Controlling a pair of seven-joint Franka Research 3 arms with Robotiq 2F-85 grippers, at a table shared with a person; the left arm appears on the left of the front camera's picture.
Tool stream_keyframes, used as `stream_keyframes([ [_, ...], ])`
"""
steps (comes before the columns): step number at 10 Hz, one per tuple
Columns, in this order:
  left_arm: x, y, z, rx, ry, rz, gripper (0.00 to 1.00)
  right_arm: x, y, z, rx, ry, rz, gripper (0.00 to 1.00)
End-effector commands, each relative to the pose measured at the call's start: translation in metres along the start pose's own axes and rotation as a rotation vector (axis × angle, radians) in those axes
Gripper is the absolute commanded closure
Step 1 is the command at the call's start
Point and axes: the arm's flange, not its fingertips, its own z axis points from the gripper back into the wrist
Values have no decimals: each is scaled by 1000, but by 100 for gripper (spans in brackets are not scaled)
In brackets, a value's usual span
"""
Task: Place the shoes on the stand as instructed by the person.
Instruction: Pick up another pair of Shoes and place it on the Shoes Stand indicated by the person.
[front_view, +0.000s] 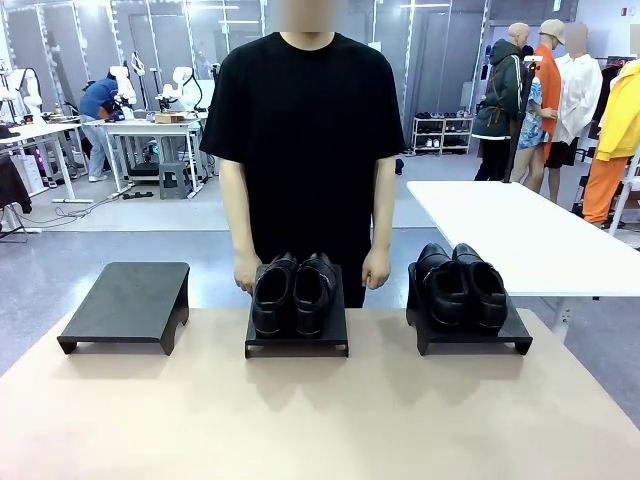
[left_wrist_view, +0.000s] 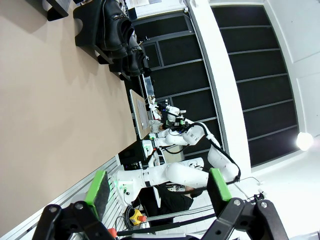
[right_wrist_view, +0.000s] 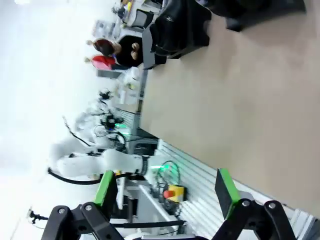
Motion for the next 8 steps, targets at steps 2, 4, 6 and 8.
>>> stream_keyframes([
  [2, 0, -2, 1, -12, -4, -10, 0, -19, -65, 22, 90, -36, -33, 0],
  [4, 0, -2, 1, -12, -4, -10, 0, -32, -74, 21, 98, -56, -9, 0],
  [6, 0, -2, 1, -12, -4, -10, 0, -40, -75, 19, 82, -45, -54, 0],
  [8, 0, -2, 1, -12, -4, -10, 0, -40, -75, 19, 82, -45, -54, 0],
])
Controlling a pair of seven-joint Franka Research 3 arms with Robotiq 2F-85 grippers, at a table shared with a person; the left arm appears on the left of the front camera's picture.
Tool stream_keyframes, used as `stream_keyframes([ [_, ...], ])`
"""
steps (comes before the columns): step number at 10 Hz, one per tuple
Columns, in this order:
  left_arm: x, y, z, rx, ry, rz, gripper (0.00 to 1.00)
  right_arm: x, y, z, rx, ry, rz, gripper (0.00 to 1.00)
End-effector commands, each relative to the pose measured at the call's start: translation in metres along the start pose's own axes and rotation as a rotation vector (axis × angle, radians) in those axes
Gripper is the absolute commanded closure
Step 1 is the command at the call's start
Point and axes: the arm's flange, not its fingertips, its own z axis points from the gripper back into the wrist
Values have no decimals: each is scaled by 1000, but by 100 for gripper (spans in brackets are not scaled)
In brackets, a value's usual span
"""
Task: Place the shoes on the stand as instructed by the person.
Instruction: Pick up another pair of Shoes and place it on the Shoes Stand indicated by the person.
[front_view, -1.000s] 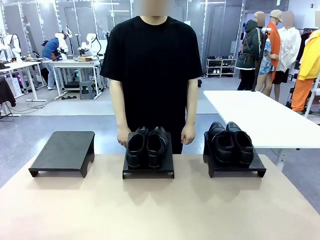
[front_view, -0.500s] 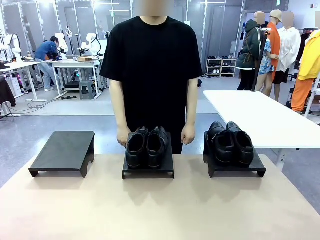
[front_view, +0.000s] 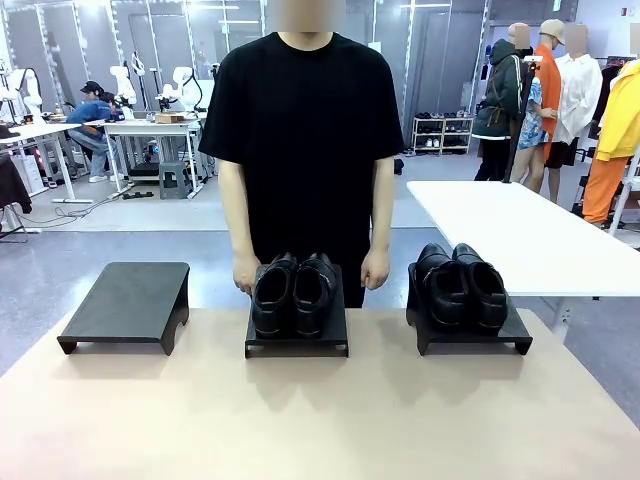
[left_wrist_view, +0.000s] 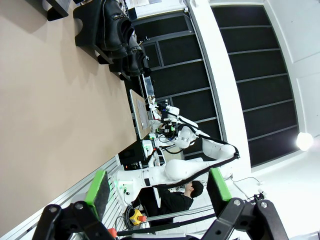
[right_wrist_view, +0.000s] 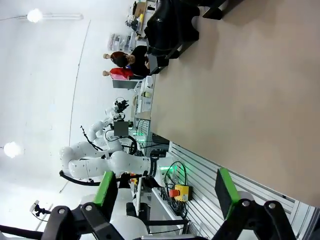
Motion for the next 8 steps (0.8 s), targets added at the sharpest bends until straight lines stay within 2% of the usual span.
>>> stream_keyframes([
  [1, 0, -2, 1, -12, -4, -10, 0, -2, 3, 1, 8, 0, 12, 0],
  [8, 0, -2, 1, -12, -4, -10, 0, -2, 3, 1, 8, 0, 12, 0],
])
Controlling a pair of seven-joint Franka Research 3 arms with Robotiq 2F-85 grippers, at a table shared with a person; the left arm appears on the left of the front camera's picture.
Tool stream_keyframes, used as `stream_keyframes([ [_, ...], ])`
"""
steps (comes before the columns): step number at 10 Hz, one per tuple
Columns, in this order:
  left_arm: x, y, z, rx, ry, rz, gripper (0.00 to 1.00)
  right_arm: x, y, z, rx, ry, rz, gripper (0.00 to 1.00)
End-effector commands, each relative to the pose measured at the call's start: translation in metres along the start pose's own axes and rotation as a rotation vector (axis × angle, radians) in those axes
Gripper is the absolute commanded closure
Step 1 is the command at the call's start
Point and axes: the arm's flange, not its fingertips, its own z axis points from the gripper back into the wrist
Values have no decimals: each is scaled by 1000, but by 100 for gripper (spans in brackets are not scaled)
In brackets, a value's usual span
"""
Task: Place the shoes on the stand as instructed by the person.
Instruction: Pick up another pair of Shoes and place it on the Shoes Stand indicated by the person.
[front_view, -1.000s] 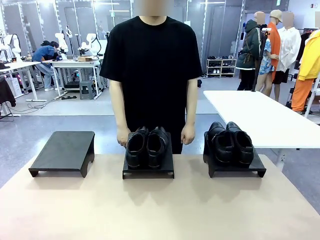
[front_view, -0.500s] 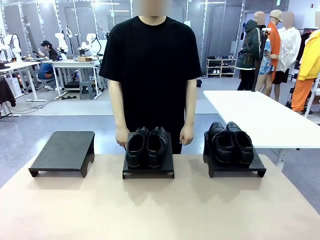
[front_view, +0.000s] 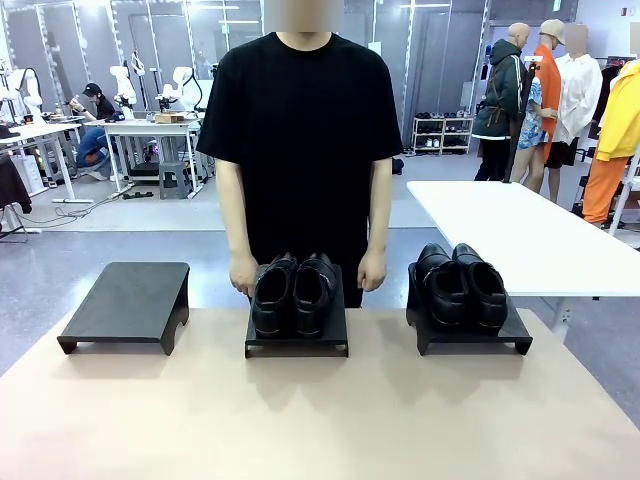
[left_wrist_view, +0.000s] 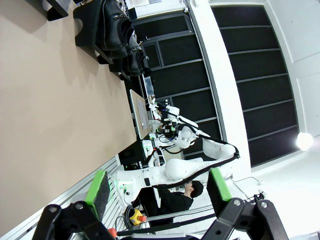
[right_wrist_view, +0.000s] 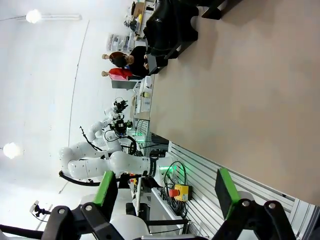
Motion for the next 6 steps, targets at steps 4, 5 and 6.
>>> stream_keyframes([
  [4, 0, -2, 1, -12, -4, -10, 0, -1, 2, 0, 12, 0, 14, 0],
  [5, 0, -2, 1, -12, -4, -10, 0, -1, 2, 0, 12, 0, 14, 0],
  [6, 0, -2, 1, -12, -4, -10, 0, -1, 2, 0, 12, 0, 14, 0],
])
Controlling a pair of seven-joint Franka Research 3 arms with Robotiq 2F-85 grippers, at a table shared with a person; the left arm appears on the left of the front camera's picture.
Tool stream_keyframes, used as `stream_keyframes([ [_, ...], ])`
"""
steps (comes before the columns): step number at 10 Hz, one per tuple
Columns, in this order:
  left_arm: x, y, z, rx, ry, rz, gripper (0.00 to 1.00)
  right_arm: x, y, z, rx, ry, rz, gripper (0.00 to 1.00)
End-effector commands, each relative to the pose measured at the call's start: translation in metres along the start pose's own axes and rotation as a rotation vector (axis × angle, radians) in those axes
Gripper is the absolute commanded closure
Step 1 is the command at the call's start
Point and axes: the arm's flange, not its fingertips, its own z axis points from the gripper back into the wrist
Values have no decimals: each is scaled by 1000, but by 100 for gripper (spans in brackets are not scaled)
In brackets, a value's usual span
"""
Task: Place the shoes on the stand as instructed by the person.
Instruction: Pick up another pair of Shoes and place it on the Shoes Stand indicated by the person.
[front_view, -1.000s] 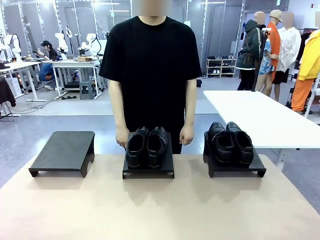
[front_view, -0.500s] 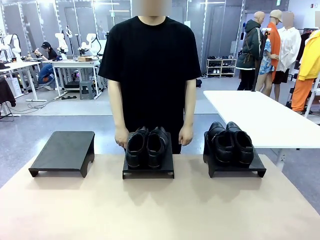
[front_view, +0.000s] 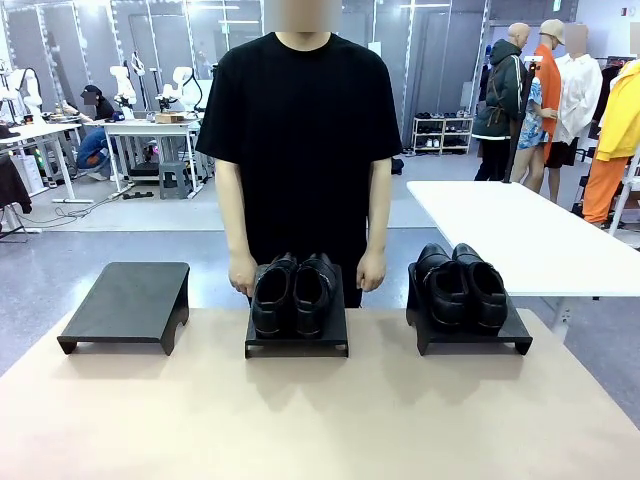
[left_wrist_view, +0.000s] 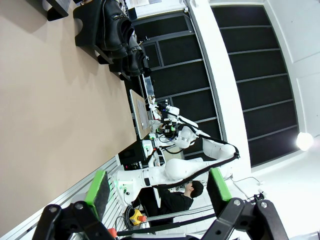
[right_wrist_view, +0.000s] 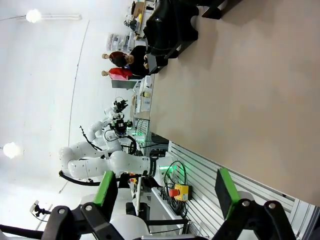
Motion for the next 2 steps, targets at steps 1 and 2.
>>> stream_keyframes([
  [1, 0, -2, 1, -12, -4, -10, 0, -2, 2, 1, 13, -2, 13, 0],
  [2, 0, -2, 1, -12, -4, -10, 0, -2, 2, 1, 13, -2, 13, 0],
])
